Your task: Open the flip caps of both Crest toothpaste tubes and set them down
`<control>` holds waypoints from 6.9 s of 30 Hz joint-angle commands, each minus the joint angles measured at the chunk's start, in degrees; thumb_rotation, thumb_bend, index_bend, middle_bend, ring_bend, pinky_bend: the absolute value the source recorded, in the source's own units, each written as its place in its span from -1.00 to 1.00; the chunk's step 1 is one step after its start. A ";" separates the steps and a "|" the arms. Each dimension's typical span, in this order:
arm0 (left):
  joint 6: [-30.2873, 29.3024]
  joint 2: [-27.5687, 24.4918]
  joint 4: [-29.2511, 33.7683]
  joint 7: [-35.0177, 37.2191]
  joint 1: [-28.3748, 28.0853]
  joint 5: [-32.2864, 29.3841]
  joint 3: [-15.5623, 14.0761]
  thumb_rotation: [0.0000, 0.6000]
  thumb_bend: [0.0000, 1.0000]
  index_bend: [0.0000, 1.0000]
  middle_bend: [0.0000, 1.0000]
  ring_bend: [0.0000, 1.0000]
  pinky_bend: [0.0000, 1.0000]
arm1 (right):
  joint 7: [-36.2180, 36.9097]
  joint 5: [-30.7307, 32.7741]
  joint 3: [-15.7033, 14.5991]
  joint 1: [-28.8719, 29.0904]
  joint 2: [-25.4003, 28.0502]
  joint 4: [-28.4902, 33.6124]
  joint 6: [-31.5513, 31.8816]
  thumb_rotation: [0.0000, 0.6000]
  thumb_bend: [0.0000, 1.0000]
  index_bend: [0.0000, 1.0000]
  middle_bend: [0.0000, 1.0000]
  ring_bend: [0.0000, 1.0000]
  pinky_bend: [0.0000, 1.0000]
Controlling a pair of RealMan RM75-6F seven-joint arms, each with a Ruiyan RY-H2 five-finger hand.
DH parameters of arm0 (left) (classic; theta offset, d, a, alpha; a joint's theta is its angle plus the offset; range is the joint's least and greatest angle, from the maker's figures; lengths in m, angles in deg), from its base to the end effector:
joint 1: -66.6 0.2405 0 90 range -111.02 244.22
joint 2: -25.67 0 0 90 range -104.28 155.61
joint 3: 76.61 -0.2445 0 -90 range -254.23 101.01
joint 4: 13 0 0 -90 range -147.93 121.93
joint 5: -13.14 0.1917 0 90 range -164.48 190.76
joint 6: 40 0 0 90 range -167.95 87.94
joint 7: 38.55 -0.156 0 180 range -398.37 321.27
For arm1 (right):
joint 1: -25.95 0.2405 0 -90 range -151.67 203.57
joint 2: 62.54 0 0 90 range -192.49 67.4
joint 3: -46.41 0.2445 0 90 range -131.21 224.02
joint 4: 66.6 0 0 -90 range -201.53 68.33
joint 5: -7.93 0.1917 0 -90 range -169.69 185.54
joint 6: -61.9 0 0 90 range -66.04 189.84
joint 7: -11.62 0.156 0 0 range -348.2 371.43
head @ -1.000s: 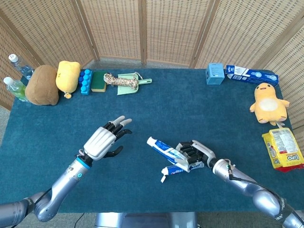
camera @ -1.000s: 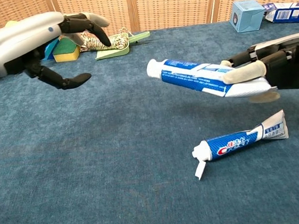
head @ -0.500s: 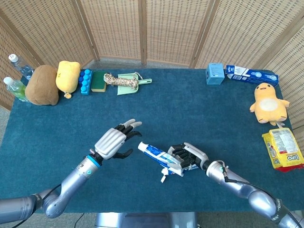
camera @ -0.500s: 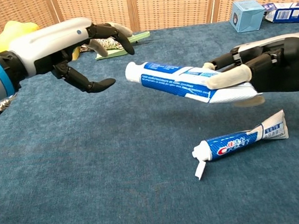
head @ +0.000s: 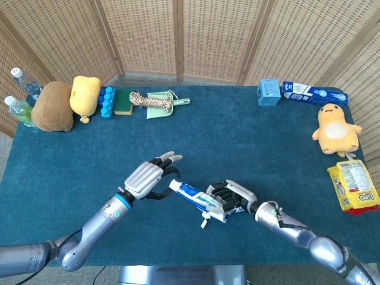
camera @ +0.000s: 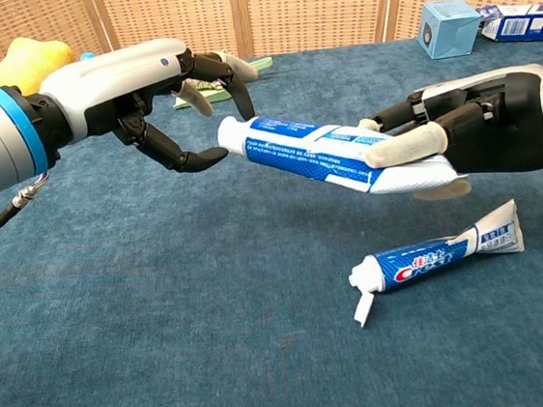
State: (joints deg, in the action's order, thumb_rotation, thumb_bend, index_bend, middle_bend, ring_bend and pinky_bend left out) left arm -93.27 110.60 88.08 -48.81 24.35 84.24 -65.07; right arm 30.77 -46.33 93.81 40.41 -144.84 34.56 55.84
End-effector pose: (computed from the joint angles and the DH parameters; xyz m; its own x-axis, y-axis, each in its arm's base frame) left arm -0.0695 0.2974 0.0038 0.2309 0.3956 0.8889 0.8621 -0.5068 0.0016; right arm -0.1322 -0.2820 0.0263 -0.5732 -0.7411 0.3495 -0.7575 0.3165 -0.5710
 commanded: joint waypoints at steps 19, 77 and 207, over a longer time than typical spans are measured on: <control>-0.67 0.53 -0.22 -0.22 -1.49 -2.11 -0.35 1.00 -0.32 -0.14 -0.74 -0.91 -0.56 | -2.84 4.52 0.93 -0.51 -0.27 -1.44 -2.14 1.00 -0.06 0.82 0.44 0.53 0.71; -5.78 1.65 -0.84 0.72 -0.48 -1.15 -1.01 1.00 -0.32 0.33 -0.61 -0.81 -0.51 | -0.23 6.39 -2.49 1.78 -0.20 -3.97 5.28 1.00 -0.07 0.81 0.44 0.53 0.71; -38.58 -20.42 -2.23 7.54 41.02 14.54 -15.83 1.00 -0.36 -0.48 -0.72 -0.92 -0.84 | -26.01 -31.55 -40.23 -7.96 8.50 -7.04 88.05 1.00 -0.15 -0.02 -0.24 -0.58 -0.56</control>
State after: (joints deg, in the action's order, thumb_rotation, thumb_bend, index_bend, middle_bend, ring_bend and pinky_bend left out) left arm -131.44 90.09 86.22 -41.53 64.74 98.36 -80.57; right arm 5.24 -77.81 54.06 32.94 -136.62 27.09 143.40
